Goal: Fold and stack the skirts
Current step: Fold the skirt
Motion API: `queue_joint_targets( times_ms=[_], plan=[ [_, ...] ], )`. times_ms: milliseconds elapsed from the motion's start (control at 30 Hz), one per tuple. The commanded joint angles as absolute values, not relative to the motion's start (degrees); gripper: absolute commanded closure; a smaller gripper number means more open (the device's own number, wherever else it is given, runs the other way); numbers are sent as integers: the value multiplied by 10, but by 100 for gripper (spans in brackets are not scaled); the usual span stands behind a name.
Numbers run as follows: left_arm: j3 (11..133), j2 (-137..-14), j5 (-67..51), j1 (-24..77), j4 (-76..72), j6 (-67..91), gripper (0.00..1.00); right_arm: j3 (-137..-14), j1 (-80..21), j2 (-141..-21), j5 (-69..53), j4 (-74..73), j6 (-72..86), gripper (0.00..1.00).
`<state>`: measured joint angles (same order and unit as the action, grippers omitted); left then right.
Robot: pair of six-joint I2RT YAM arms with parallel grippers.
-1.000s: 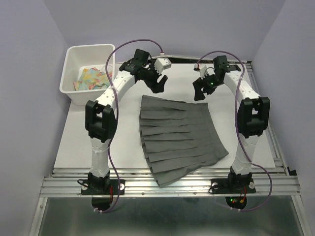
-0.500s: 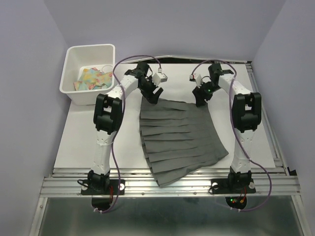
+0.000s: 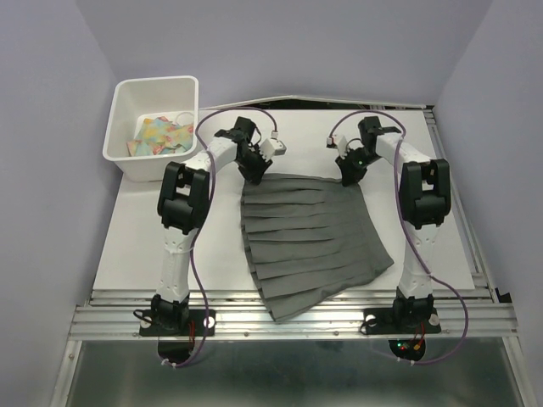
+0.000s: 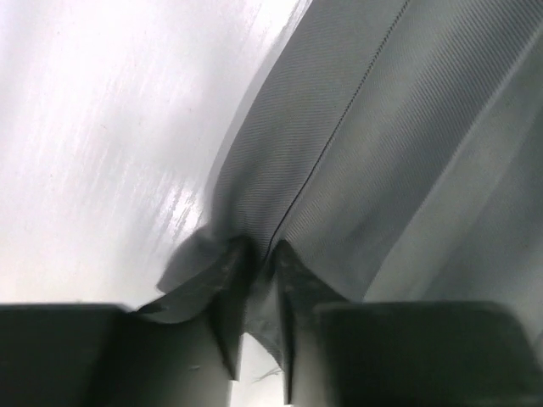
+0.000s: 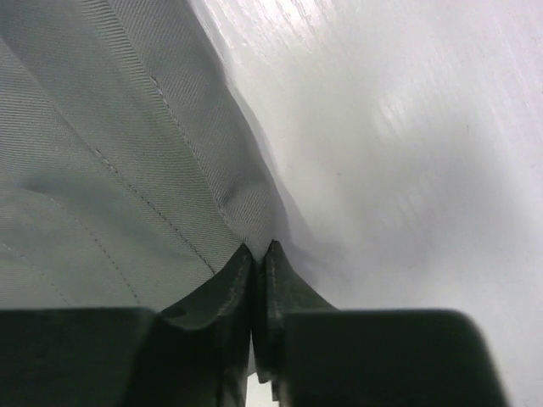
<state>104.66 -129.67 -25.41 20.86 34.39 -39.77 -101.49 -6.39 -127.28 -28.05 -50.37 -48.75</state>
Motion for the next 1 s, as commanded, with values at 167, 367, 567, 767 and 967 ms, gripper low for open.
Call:
queue_joint_targets(
  times_ms=[167, 367, 567, 767, 967],
  plan=[
    [1132, -1252, -215, 192, 360, -356, 100, -1061, -62, -1224, -285, -513, -417, 99],
    [1195, -1255, -179, 182, 340, -330, 100, -1089, -62, -1215, -247, -503, -393, 99],
    [1224, -1246, -120, 170, 298, -314, 100, -1115, -57, -1209, -228, -474, -344, 99],
    [1276, -1240, -87, 158, 294, -305, 100, -1179, -52, -1209, -213, -450, -323, 99],
    [1289, -1190, -103, 151, 311, -309, 100, -1174, -47, -1178, -214, -438, -339, 99]
  ],
)
